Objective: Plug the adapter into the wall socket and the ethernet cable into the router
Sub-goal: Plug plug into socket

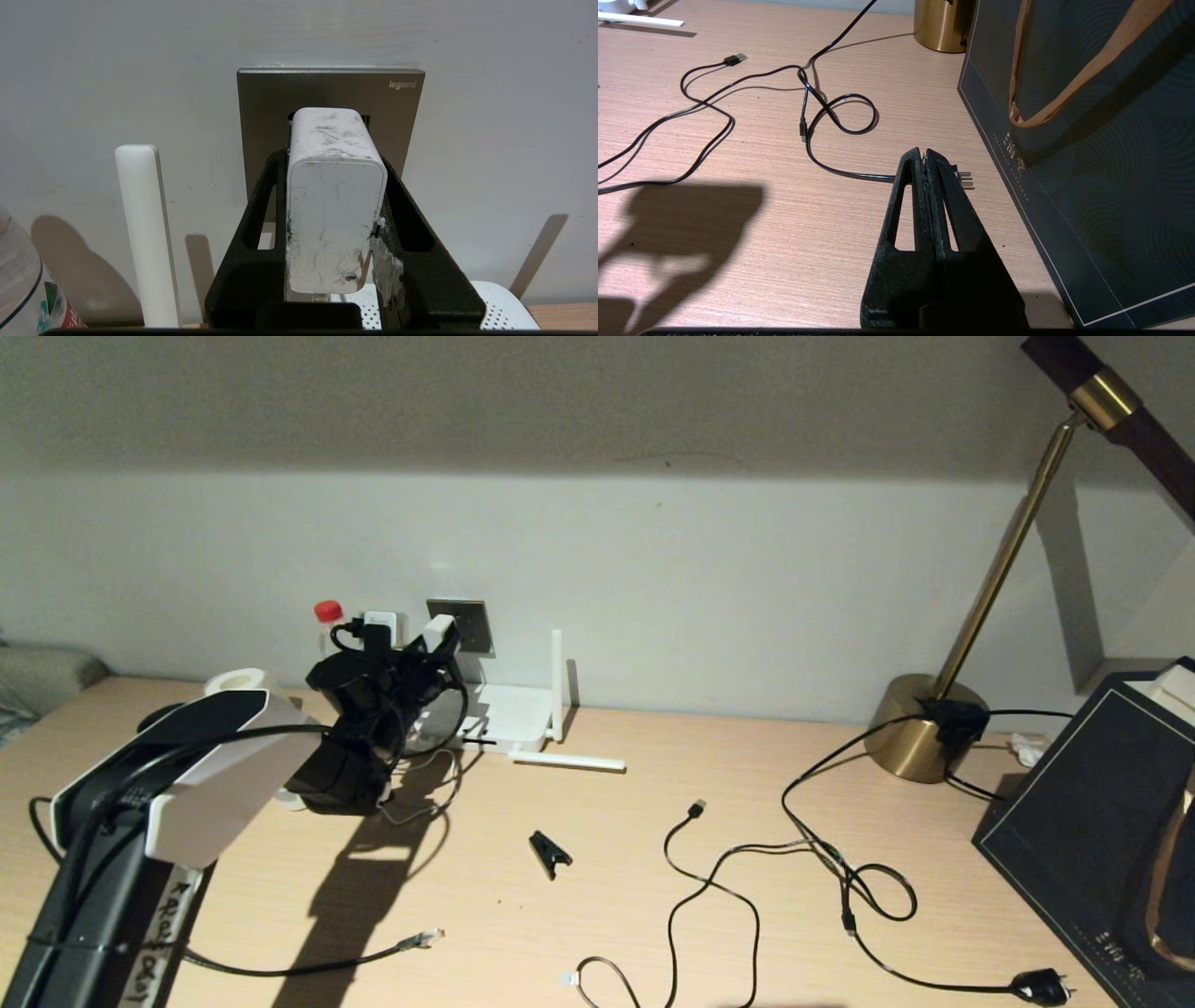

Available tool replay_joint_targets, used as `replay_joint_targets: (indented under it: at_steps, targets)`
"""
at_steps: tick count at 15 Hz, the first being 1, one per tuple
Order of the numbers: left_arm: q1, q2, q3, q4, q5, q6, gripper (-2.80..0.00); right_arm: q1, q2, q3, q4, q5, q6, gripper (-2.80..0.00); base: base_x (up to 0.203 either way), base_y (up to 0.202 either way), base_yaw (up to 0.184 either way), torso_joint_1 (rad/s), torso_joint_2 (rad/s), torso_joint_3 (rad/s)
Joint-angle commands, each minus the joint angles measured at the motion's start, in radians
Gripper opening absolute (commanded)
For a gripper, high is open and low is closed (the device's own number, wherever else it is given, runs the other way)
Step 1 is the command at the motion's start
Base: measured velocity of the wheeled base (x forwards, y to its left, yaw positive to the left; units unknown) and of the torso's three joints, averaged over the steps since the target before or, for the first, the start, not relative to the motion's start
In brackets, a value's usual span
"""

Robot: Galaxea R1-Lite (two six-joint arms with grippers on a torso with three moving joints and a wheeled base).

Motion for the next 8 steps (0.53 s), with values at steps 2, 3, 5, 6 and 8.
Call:
replay_joint_targets:
  at_steps: [2,3,5,6,8]
  targets:
    - [0.000,0.000,-0.001,-0.003,-0.002,0.000,-2.80,0.000,0.000,0.000,0.001,0.000,0.000,-2.80,0.000,0.000,0.000,0.000,0.00,0.000]
    - [0.000,0.000,0.000,0.001,-0.002,0.000,-2.80,0.000,0.002,0.000,0.001,0.000,0.000,-2.80,0.000,0.000,0.000,0.000,0.00,0.000]
    - [0.000,0.000,-0.001,0.002,-0.002,0.000,-2.80,0.000,0.000,0.000,0.001,0.000,0.000,-2.80,0.000,0.000,0.000,0.000,0.00,0.000]
    - [0.000,0.000,-0.001,0.004,-0.001,0.000,-2.80,0.000,0.002,0.000,0.001,0.000,0.000,-2.80,0.000,0.000,0.000,0.000,0.00,0.000]
    - [0.000,0.002,-0.001,0.006,0.000,0.000,-2.80,0.000,0.002,0.000,0.001,0.000,0.000,-2.80,0.000,0.000,0.000,0.000,0.00,0.000]
